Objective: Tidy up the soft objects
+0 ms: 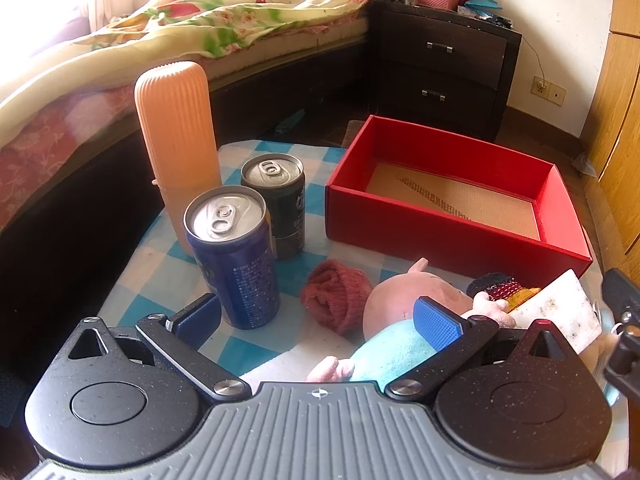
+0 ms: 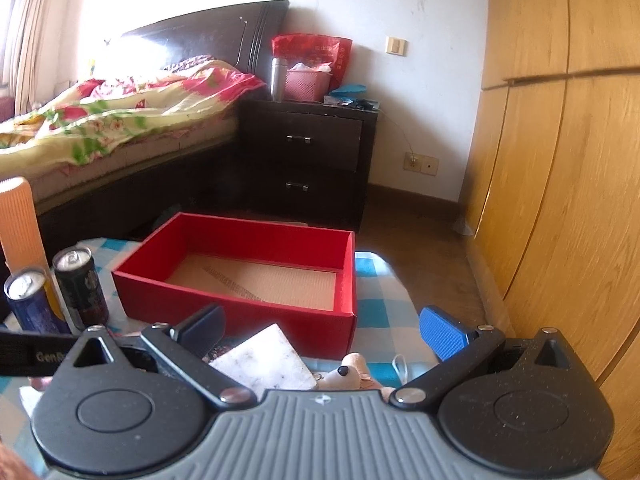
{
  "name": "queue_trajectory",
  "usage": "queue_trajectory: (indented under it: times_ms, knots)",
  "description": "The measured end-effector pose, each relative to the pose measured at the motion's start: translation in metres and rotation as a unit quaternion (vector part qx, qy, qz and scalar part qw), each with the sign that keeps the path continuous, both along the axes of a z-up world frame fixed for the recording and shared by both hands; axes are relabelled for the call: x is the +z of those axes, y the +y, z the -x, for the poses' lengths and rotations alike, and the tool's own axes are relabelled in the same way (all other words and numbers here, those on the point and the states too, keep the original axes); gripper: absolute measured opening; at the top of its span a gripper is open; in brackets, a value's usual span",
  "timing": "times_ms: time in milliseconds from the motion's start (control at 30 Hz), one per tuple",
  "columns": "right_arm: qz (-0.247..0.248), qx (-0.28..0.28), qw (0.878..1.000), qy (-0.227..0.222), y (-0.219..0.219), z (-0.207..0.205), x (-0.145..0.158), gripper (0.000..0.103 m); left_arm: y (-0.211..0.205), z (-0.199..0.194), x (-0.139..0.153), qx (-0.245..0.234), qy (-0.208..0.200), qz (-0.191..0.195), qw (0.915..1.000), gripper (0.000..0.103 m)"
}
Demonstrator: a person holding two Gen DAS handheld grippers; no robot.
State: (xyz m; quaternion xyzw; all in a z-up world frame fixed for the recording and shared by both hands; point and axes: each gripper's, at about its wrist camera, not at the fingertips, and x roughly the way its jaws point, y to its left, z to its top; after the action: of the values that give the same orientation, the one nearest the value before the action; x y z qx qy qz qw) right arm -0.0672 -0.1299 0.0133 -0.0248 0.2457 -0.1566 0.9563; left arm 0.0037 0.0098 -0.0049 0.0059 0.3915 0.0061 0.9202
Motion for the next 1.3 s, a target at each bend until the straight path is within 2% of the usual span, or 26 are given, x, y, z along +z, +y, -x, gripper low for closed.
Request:
queue_trajectory:
  times_ms: [567,1300]
  knots:
    - [0.022,-0.010,1.000,0.006,0.0058,-0.0059,-0.0040,0.085,-0.0033,0.0042,0.0022,-0.011,-0.005,-0.005,0.9999,0.098]
    - [0.022,-0.005,1.000,0.010,0.0072,-0.0061,-0.0046,0.085,-0.0047,0.0048,0.0016,-0.016,-0.008,-0.012,0.9998,0.098]
